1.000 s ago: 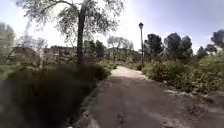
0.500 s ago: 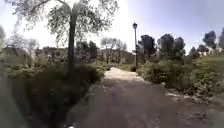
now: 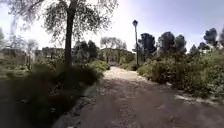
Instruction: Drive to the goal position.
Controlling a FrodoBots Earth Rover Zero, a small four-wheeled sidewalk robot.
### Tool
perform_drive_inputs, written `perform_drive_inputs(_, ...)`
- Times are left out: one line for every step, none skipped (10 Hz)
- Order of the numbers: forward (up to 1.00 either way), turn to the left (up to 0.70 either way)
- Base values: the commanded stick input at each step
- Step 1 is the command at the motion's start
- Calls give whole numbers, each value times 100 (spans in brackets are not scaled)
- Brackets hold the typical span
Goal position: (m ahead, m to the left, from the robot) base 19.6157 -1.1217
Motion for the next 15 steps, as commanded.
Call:
perform_drive_inputs(70, 0)
perform_drive_inputs(70, 0)
perform_drive_inputs(70, 0)
perform_drive_inputs(70, 0)
perform_drive_inputs(70, 0)
perform_drive_inputs(70, 0)
perform_drive_inputs(70, 0)
perform_drive_inputs(70, 0)
perform_drive_inputs(70, 0)
perform_drive_inputs(70, 0)
perform_drive_inputs(70, 0)
perform_drive_inputs(70, 0)
perform_drive_inputs(70, 0)
perform_drive_inputs(70, 0)
perform_drive_inputs(70, 0)
